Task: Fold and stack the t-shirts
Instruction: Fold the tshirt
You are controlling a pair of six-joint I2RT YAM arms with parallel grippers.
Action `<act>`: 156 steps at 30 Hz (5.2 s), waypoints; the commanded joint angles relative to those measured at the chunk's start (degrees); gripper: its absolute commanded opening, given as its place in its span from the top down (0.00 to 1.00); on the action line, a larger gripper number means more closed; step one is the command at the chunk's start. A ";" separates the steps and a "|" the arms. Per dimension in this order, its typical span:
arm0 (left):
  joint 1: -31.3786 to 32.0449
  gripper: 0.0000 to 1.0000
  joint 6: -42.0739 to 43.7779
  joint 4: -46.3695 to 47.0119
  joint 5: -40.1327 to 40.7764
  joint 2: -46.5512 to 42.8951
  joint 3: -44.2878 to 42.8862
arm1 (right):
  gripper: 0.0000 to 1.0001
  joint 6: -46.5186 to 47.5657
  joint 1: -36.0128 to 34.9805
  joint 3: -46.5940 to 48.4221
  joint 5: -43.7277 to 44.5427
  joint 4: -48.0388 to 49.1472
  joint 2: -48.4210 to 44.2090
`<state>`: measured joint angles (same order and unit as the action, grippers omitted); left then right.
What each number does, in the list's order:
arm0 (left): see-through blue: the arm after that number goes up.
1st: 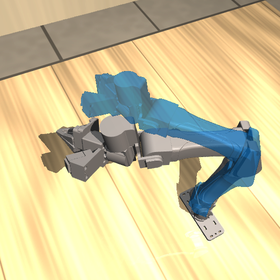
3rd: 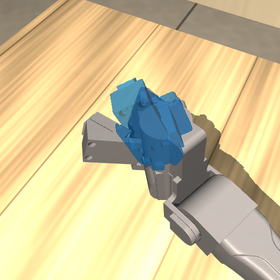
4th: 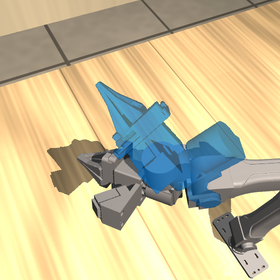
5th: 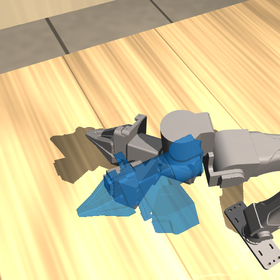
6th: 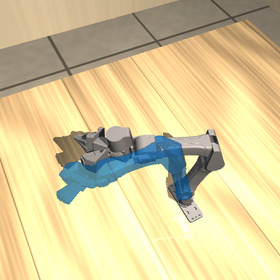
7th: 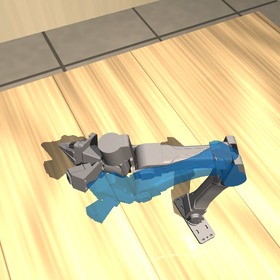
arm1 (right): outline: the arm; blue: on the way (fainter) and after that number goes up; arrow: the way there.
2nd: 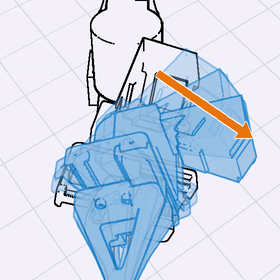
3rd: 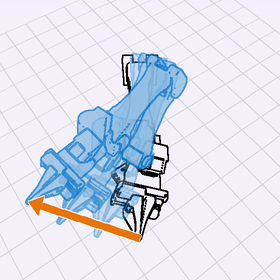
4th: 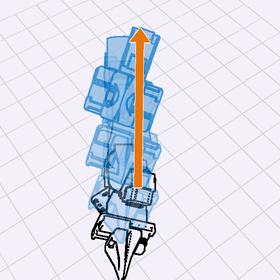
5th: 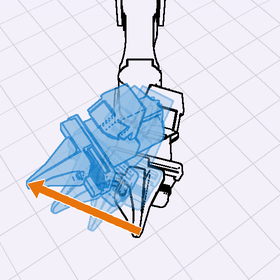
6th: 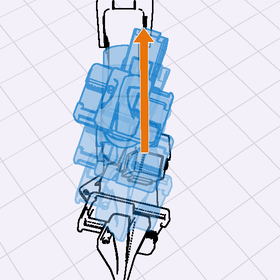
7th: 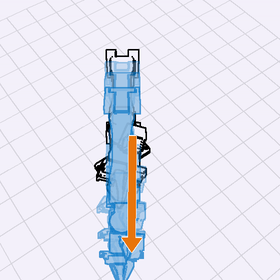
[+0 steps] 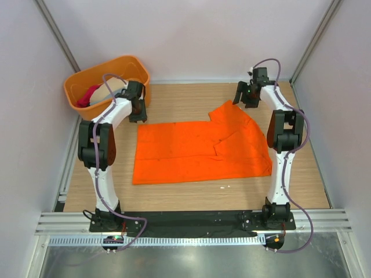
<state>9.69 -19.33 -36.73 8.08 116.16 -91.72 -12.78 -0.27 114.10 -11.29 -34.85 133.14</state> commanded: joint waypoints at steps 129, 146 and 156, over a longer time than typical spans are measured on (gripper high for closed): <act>4.46 0.64 6.59 -1.76 -5.53 10.14 -7.24 | 0.34 -0.32 12.14 -29.82 6.45 1.63 -25.13; 3.75 0.66 3.51 -4.14 -2.89 12.86 -9.35 | 0.38 3.02 13.46 -26.04 5.40 -1.71 -19.42; 3.75 0.80 2.19 -4.84 -2.71 13.74 -9.62 | 0.39 5.48 13.46 -22.35 1.45 -0.48 -15.28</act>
<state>14.70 -14.61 -41.43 4.49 127.09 -100.40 -8.97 13.10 88.01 -7.60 -36.27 117.54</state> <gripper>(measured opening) 0.208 0.612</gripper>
